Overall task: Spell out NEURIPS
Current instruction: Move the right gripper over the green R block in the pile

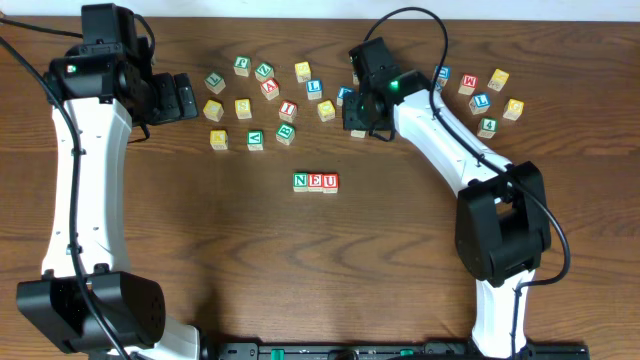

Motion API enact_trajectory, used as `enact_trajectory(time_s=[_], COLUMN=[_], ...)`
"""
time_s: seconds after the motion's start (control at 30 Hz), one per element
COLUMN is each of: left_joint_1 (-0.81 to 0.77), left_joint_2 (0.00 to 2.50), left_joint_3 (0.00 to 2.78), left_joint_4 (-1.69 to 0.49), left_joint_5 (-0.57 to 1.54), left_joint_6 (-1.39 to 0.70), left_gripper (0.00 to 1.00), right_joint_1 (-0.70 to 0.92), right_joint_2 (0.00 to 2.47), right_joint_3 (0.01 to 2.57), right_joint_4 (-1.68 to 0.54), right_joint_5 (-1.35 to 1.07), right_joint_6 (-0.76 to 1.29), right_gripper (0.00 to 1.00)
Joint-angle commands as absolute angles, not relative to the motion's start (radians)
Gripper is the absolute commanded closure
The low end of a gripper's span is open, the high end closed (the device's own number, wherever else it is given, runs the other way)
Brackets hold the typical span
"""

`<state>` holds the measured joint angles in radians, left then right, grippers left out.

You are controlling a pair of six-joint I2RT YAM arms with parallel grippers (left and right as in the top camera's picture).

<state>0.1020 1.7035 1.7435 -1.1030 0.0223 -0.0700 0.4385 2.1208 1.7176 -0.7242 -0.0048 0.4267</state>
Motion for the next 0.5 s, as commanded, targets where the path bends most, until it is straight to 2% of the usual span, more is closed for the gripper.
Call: enact_trajectory(time_s=[0.0,0.2,0.47], left_joint_1=[0.106,0.106,0.106], left_joint_2=[1.693,1.693,1.693], left_joint_3=[1.753,1.753,1.753], left_joint_4=[-1.107,-1.107,-1.107], left_joint_5=[0.010,0.010,0.010], left_joint_6=[-0.057,-0.057,-0.057], left_gripper=[0.00,0.00,0.00], right_joint_1=[0.447,0.447,0.447], right_joint_2=[2.140,2.178,2.240], right_joint_3=[1.698,1.698,1.698], right_joint_4=[-0.702,-0.679,-0.639], right_joint_5=[0.046,0.077,0.081], right_joint_6=[0.461,0.461,0.475], right_gripper=[0.51,0.47,0.50])
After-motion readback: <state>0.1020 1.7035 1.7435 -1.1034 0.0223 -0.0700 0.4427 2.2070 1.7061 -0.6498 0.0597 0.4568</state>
